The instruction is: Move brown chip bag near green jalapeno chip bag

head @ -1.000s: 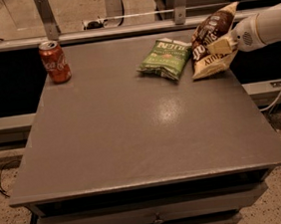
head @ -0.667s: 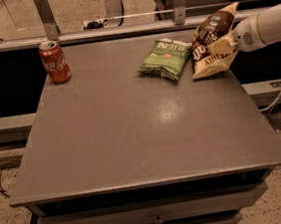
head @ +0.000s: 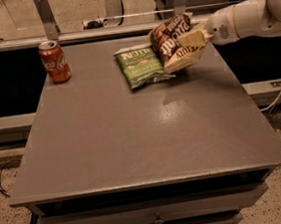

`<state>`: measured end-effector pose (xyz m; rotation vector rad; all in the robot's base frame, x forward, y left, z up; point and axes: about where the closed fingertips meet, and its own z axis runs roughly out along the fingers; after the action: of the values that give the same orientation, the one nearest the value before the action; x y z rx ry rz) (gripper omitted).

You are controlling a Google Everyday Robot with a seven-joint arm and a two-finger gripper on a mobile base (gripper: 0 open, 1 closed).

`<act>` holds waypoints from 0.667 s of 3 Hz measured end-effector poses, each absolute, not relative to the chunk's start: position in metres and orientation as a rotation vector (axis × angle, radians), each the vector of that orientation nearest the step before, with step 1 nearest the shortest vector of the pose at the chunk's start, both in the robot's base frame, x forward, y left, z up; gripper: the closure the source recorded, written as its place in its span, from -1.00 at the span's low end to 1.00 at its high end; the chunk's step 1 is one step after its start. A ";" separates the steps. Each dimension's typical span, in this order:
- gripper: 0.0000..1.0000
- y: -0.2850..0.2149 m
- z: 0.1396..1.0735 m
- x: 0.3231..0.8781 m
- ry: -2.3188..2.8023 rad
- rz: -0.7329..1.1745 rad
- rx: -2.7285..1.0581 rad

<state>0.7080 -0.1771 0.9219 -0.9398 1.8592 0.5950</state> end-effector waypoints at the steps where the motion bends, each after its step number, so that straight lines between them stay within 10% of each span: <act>1: 1.00 -0.150 0.929 0.702 1.813 0.650 -0.981; 2: 1.00 -0.152 0.918 0.696 1.828 0.667 -0.973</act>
Offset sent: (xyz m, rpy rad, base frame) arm -0.0202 0.0157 -0.0147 0.0403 0.0285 0.0442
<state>0.6961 -0.1515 0.9180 -0.9734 1.8276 0.6670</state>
